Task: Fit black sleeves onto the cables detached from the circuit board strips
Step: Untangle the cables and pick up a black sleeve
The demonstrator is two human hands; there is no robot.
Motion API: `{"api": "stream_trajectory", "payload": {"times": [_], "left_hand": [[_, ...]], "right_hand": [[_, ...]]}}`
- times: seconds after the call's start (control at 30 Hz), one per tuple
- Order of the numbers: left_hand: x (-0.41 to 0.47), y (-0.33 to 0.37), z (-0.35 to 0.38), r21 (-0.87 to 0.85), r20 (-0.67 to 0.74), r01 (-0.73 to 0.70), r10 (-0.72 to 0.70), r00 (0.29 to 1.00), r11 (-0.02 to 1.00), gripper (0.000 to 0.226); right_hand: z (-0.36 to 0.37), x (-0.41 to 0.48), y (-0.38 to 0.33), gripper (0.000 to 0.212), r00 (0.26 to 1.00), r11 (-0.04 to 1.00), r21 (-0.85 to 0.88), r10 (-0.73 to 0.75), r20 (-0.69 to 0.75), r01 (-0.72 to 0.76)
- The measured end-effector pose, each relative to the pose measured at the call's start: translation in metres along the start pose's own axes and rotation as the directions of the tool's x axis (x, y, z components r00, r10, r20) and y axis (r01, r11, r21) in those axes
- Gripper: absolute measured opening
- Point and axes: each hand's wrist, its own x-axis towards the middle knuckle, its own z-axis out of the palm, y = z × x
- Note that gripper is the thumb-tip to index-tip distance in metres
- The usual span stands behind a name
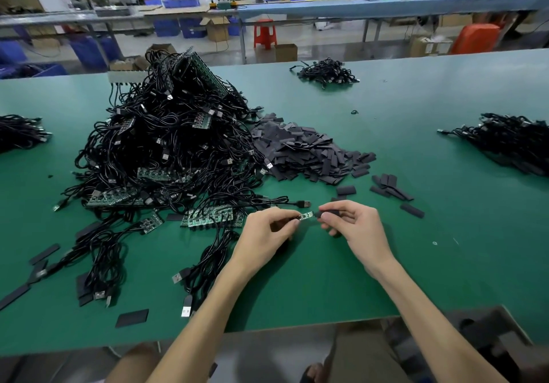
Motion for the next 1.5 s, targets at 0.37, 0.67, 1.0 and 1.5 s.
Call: {"api": "stream_trajectory", "payload": {"times": [0.37,0.67,1.0,1.5], "left_hand": [[-0.0008,0.0017,-0.0012,-0.005,0.007,-0.013,0.013,1.0,1.0,0.017],[-0.0025,0.0011,-0.0008,0.048,0.009,-0.097,0.096,0.995,0.994,0.018],[-0.0053,0.0013,-0.0041,0.074,0.02,-0.123,0.122,0.992,0.99,0.018],[-0.0071,0.0056,-0.003,0.016,0.022,-0.063,0.063,0.998,0.998,0.01]], "right_hand": [[-0.0004,-0.0027,-0.0025,0.016,1.0,1.0,0.01,0.0,0.012,0.0],[-0.0015,-0.0028,-0.0025,0.019,0.999,1.0,0.024,-0.003,0.037,0.002],[0.0027,-0.0049,-0.0044,0.018,0.994,0.999,-0.039,-0.015,0.106,0.02],[0.007,-0.0083,-0.0042,0.024,0.986,0.941,-0.313,-0.089,0.142,0.13]]}}
